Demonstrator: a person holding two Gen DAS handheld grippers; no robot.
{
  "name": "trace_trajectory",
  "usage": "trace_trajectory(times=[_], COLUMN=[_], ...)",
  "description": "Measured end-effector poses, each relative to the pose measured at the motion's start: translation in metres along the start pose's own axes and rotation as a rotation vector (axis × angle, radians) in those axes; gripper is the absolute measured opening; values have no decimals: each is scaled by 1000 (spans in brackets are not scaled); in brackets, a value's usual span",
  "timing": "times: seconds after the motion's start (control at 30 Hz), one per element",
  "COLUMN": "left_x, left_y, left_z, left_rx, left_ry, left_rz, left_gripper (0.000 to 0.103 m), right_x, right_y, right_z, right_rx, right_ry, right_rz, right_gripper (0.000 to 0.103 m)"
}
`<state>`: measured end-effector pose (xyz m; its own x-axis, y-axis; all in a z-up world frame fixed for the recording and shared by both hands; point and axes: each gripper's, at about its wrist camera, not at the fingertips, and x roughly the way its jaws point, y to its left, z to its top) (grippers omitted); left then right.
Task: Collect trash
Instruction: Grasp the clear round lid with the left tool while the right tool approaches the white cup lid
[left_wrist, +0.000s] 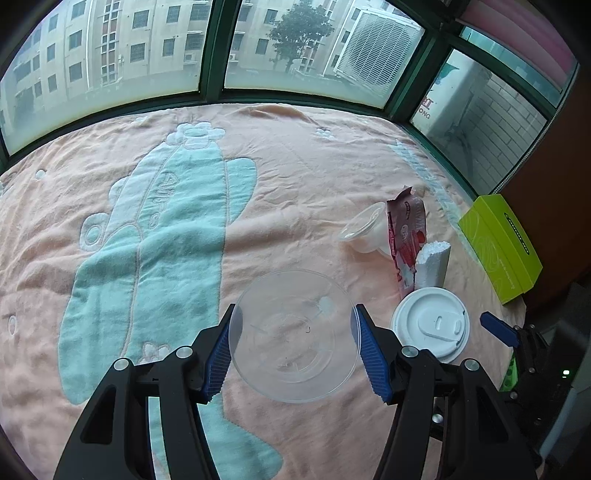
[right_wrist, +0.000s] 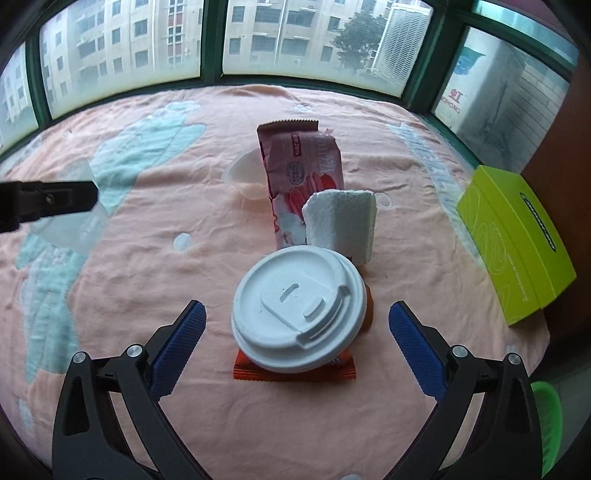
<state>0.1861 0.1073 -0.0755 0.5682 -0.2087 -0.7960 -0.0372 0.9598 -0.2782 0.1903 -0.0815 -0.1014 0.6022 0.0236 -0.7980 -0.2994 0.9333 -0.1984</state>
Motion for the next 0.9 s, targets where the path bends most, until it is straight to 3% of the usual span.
trace_trajectory(times=[0.47,0.53,0.6,0.9], left_x=[7,7,7,1], left_y=[-2,-2,-2,-7], left_z=[-1,-1,-2,-4], left_rx=[-1,-1,-2,3], left_ry=[14,16,16,5], left_rz=[-12,-11,-11,-16], left_gripper=[59,59,59,59], right_x=[26,29,29,9], right_y=[3,2,0,-17], right_z=[2,1,0,-6], right_rx=[-38,-32,-14,82], right_ry=[28,40,47,5], right_rz=[-58,-46,-25,29], right_gripper=[96,95,87,85])
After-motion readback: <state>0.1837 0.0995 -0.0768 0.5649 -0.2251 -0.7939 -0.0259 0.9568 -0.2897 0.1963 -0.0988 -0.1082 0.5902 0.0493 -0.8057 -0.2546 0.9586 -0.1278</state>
